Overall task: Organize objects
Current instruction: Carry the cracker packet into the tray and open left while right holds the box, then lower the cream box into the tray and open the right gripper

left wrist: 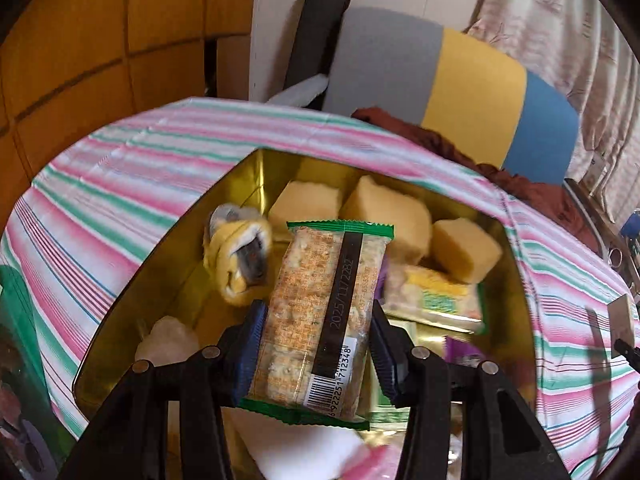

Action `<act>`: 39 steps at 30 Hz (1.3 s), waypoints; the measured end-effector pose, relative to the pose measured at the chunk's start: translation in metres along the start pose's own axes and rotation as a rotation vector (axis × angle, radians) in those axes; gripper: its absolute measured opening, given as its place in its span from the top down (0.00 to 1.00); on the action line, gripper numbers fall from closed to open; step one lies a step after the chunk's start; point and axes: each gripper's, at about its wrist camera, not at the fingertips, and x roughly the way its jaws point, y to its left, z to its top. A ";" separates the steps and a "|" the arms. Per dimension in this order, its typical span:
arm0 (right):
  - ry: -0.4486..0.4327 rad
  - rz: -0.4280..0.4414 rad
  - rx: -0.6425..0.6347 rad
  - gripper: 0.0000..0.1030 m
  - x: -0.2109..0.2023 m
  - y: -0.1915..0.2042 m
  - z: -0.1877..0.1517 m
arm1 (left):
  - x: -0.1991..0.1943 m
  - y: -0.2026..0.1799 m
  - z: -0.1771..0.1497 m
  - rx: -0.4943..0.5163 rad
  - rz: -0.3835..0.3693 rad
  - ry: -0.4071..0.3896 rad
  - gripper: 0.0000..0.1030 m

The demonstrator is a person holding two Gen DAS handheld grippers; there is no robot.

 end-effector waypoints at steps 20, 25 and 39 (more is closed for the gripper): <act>-0.102 0.148 -0.136 0.50 -0.062 0.112 -0.003 | -0.019 0.014 -0.008 -0.027 -0.003 -0.040 0.44; -0.086 0.255 -0.180 0.50 -0.067 0.165 -0.008 | -0.042 0.017 -0.017 -0.024 0.017 -0.076 0.44; -0.045 0.432 -0.362 0.50 -0.056 0.329 -0.009 | -0.064 0.032 -0.036 -0.056 0.042 -0.051 0.44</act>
